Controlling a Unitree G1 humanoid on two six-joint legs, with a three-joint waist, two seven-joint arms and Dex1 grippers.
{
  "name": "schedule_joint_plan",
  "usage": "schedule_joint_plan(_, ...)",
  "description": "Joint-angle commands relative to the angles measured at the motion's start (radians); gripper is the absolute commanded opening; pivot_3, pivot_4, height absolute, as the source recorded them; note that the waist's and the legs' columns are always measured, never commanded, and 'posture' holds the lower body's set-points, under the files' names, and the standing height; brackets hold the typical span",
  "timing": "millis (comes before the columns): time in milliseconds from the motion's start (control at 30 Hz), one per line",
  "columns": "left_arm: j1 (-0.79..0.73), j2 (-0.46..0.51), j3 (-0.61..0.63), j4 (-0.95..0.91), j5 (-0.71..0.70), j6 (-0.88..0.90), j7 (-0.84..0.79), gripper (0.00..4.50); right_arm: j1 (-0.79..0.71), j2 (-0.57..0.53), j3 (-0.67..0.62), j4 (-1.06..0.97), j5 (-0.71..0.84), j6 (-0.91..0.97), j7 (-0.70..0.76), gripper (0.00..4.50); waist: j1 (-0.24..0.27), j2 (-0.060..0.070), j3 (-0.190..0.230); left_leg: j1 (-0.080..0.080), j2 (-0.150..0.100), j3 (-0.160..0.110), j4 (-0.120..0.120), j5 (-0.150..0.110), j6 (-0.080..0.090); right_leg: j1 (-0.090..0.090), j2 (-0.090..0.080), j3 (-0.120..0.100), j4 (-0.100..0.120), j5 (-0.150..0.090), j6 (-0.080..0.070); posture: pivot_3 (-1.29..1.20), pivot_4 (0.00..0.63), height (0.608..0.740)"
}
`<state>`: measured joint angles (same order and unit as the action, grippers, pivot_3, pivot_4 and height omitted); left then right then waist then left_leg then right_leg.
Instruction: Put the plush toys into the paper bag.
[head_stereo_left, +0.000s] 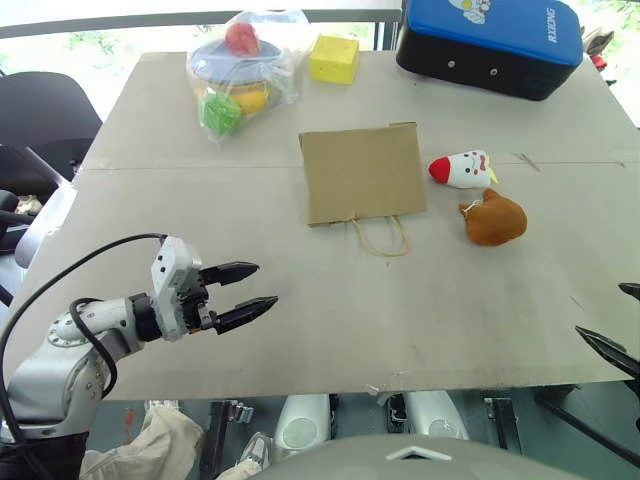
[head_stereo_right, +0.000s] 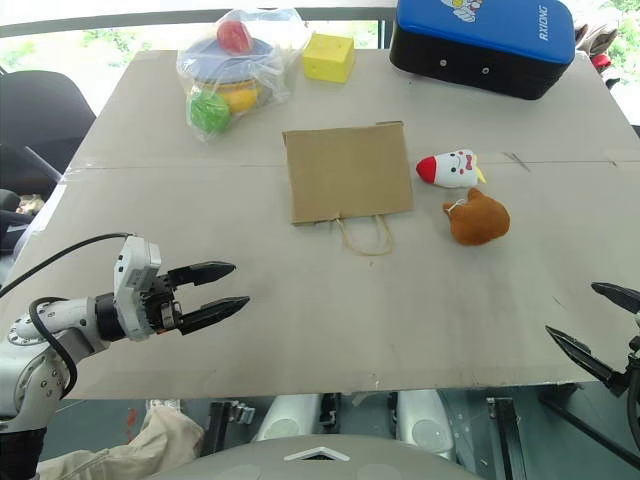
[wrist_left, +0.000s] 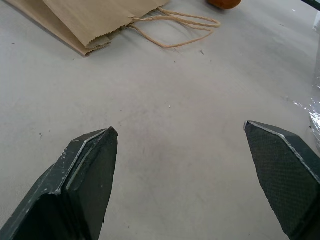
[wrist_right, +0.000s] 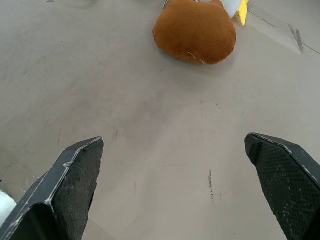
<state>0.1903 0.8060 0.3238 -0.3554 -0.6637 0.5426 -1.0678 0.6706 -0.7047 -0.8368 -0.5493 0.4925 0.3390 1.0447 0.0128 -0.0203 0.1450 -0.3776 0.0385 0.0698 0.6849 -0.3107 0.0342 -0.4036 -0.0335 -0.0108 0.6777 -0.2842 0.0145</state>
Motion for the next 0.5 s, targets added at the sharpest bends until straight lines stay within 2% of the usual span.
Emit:
schedule_joint_plan(33, -0.095, 0.018, -0.045, -0.022, 0.022, -0.011, 0.008, 4.40, -0.009, 0.022, -0.003, -0.023, 0.023, -0.035, -0.008, 4.50, 0.002, 0.000, 0.000, 0.000, 0.000, 0.000, 0.000, 0.000, 0.000, 0.000, 0.000, 0.000, 0.000, 0.000, 0.000, 0.00, 0.150, 0.740)
schedule_joint_plan(133, -0.264, 0.008, -0.154, 0.002, 0.114, -0.057, 0.041, 4.40, -0.037, 0.065, 0.029, -0.091, 0.071, -0.027, -0.056, 4.50, 0.018, 0.000, 0.000, -0.002, -0.001, -0.004, 0.001, -0.002, 0.003, 0.000, 0.000, -0.003, 0.000, 0.000, 0.000, 0.00, 0.150, 0.740)
schedule_joint_plan(200, -0.349, 0.019, -0.216, 0.010, 0.088, -0.002, -0.007, 4.40, -0.047, 0.081, 0.045, -0.142, 0.095, -0.021, -0.080, 4.50, 0.013, 0.002, -0.001, -0.001, -0.002, -0.002, 0.002, -0.001, 0.002, 0.001, 0.000, -0.001, 0.001, 0.000, 0.000, 0.00, 0.150, 0.740)
schedule_joint_plan(233, -0.431, 0.010, -0.290, 0.037, 0.146, -0.019, -0.014, 4.40, -0.041, 0.090, 0.067, -0.187, 0.109, -0.016, -0.089, 4.50, 0.009, 0.002, -0.001, 0.000, -0.002, -0.001, 0.002, 0.000, 0.001, 0.001, 0.000, 0.000, 0.001, 0.000, 0.000, 0.00, 0.150, 0.740)
schedule_joint_plan(333, -0.614, -0.031, -0.459, 0.154, 0.341, -0.164, -0.010, 4.40, -0.026, 0.099, 0.123, -0.269, 0.118, 0.000, -0.119, 4.50, 0.004, 0.002, -0.001, -0.001, -0.002, -0.002, 0.002, 0.000, -0.001, 0.001, 0.005, -0.001, 0.001, 0.000, 0.000, 0.00, 0.150, 0.740)
schedule_joint_plan(500, -0.801, -0.131, -0.621, 0.412, 0.592, -0.473, 0.033, 4.40, -0.014, 0.122, 0.178, -0.343, 0.114, 0.015, -0.195, 4.50, 0.002, 0.001, -0.001, -0.001, -0.002, -0.002, 0.002, 0.000, -0.001, 0.001, 0.008, 0.003, 0.000, 0.000, 0.000, 0.00, 0.150, 0.740)
